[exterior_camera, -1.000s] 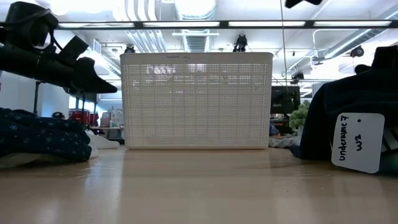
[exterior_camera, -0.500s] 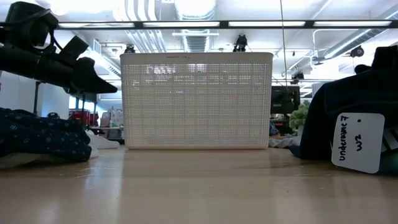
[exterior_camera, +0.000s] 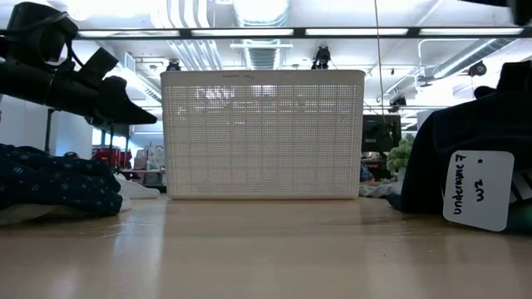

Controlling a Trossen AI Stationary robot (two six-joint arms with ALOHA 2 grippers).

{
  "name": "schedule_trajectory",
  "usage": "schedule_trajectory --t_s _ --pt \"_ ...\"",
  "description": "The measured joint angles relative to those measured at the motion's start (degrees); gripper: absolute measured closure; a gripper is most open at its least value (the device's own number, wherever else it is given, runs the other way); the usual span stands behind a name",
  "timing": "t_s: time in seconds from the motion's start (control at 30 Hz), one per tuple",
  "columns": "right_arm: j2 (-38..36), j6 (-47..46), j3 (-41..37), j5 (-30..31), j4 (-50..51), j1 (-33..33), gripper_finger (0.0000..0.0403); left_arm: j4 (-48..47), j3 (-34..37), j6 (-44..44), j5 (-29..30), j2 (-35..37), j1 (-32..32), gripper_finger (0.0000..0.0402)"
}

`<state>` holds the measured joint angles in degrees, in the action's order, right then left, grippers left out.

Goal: Sort clothes
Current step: Put the black striped sock into the white laundry bin

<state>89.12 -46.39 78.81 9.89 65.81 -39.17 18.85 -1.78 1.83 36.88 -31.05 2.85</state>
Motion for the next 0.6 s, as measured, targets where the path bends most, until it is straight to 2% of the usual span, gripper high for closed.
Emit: schedule_trajectory --t_s 0.3,0.47,0.6 --pt "5.3 -3.5 0.0 -1.4 0.3 -1.2 0.0204 0.0 0.0 0.0 0.0 0.0 0.0 0.0374" --pt "6.0 -5.1 0.0 -1.5 2.3 -1.4 0.0179 0.0 0.0 0.0 0.0 0.0 0.0 0.0374" --pt "6.0 -5.2 -0.1 -1.4 5.3 -1.9 0.0175 0.0 0.0 0.0 0.0 0.0 0.0 0.0374"
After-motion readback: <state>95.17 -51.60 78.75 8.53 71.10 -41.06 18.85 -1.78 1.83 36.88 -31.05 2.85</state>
